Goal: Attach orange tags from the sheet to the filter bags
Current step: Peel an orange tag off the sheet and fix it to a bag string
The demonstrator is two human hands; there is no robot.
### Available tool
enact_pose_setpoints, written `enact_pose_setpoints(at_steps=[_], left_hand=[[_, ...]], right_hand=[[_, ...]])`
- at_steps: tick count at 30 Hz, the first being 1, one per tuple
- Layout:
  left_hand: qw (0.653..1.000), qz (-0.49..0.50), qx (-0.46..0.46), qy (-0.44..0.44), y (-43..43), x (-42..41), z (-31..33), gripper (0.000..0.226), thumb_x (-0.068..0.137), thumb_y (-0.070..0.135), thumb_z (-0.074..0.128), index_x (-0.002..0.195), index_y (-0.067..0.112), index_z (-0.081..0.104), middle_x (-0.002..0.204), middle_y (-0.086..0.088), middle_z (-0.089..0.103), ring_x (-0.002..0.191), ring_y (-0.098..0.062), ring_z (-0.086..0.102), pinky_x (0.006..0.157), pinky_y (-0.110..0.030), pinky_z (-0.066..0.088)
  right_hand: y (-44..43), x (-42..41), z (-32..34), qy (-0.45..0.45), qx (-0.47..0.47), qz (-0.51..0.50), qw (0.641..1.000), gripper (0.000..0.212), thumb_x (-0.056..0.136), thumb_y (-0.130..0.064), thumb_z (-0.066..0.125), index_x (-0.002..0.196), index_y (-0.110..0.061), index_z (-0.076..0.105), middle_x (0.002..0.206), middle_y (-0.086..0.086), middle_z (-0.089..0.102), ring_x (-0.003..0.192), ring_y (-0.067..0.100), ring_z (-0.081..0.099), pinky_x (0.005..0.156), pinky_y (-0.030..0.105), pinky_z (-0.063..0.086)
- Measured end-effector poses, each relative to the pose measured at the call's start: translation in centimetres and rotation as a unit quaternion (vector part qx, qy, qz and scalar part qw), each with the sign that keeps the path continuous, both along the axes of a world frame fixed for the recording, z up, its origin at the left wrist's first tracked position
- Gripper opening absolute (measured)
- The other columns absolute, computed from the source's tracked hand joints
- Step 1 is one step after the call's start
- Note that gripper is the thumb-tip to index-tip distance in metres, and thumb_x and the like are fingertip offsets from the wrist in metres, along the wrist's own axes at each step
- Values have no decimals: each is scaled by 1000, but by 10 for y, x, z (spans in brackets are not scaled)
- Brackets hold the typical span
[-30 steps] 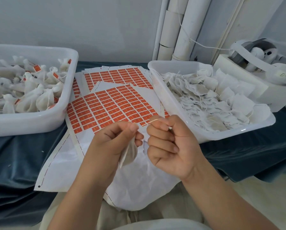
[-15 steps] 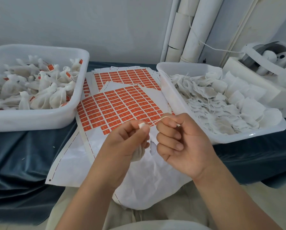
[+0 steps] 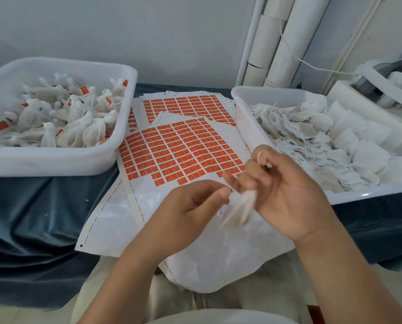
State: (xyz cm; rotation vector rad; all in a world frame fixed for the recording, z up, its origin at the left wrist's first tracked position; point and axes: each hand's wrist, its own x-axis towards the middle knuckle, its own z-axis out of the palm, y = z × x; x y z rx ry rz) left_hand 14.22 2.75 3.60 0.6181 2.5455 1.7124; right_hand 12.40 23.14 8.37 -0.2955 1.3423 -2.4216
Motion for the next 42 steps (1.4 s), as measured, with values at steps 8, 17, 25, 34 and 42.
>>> enact_pose_setpoints(at_steps=[8, 17, 25, 34, 42], left_hand=[[848, 269, -449, -81, -71, -16, 0, 48, 94, 73, 48, 76, 30, 57, 70, 15, 62, 62, -4, 61, 61, -28, 53], [827, 264, -414, -274, -109, -25, 3, 78, 84, 85, 48, 65, 16, 79, 54, 7, 71, 59, -14, 72, 73, -31, 55], [939, 250, 8, -235, -60, -25, 1, 28, 87, 58, 75, 102, 36, 72, 88, 25, 76, 83, -7, 74, 75, -28, 56], [904, 143, 313, -255, -29, -19, -13, 39, 97, -3, 58, 129, 16, 68, 119, -4, 78, 107, -28, 76, 91, -45, 60], [942, 118, 246, -197, -34, -15, -11, 36, 93, 15, 64, 111, 43, 77, 119, 6, 78, 107, -17, 75, 93, -44, 57]], right_hand=[[-12, 0, -27, 164, 511, -200, 820, 23, 97, -59, 58, 90, -38, 56, 57, -13, 49, 47, 3, 44, 51, 17, 39], [-47, -10, -59, 210, 698, -89, 679, 72, 87, -78, 44, 149, -43, 51, 143, -20, 61, 126, 7, 62, 112, 34, 46], [-38, -7, -68, 211, 719, -70, 658, 73, 85, -81, 35, 140, -43, 62, 140, -19, 64, 120, 6, 65, 104, 25, 45], [-44, -17, -48, 307, 624, -182, 695, 29, 97, -61, 58, 113, -41, 74, 74, -42, 57, 76, -11, 58, 56, 9, 34], [-45, -25, -40, 369, 668, -177, 622, 48, 103, -39, 61, 59, -26, 43, 49, -5, 37, 45, 14, 36, 48, 29, 24]])
